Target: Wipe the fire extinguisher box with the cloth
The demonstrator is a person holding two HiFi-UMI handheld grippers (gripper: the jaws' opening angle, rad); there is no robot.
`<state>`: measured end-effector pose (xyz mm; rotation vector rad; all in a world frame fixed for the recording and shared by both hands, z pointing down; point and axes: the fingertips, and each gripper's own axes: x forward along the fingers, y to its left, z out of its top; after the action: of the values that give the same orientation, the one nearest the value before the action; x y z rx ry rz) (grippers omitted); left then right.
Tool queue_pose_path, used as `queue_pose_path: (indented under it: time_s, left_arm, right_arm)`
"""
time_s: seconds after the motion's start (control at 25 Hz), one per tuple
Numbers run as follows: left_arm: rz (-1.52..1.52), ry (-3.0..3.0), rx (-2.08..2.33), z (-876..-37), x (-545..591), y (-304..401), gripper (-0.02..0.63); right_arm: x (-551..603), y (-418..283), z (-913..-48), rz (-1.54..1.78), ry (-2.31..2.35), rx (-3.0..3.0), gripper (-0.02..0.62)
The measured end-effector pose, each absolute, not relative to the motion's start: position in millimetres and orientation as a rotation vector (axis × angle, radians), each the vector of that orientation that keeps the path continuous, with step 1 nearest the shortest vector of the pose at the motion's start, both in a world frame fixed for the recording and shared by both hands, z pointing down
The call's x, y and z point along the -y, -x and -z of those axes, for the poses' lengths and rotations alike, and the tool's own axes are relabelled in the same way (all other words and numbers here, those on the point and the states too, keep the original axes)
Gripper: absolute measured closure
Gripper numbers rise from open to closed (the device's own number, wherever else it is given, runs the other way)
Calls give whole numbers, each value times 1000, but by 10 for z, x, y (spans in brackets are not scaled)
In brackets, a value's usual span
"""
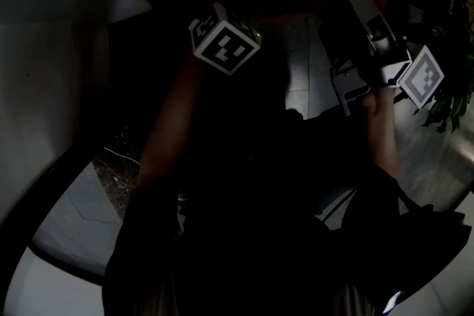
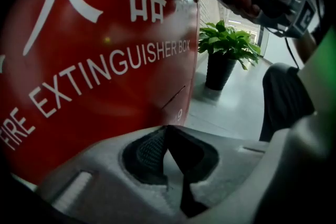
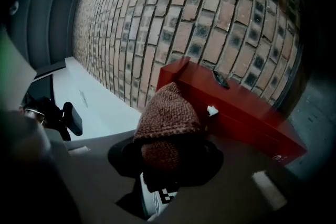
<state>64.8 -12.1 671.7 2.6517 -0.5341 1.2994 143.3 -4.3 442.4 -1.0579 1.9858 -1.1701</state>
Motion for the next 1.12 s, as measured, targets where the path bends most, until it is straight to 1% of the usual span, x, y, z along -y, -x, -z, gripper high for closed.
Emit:
queue_pose_path:
  time_s: [0.12, 0.2, 0.32, 0.48, 0.64, 0.84, 1.12]
  left_arm:
    - [-1296, -2630, 547, -6719, 127, -572, 603]
    - [-1325, -2579, 574, -6781, 158, -452, 603]
    - [-1365, -2499, 625, -6875, 249, -299, 603]
    - [-1352, -2455, 634, -6919, 266, -261, 603]
    - [-1441, -2441, 623, -7030, 245, -236, 603]
    - [-1429, -2437, 600, -7007, 203, -284, 603]
    - [-1495, -2405, 520, -7057, 72, -247, 603]
  right_arm:
    - [-42, -1310, -4592, 1217, 1054, -2019, 472]
    - [-100, -1249, -4894, 1291, 1066, -2011, 472]
    - [-122, -1192, -5508, 1423, 1118, -1999, 472]
    - [-143, -1045, -6347, 1555, 1203, -2070, 472]
    - [-317, -1012, -7171, 1778, 1413, -2050, 472]
    - [-332, -937, -7709, 1857, 1515, -2165, 472]
    - [-228, -851, -8352, 1932, 1538, -2125, 471]
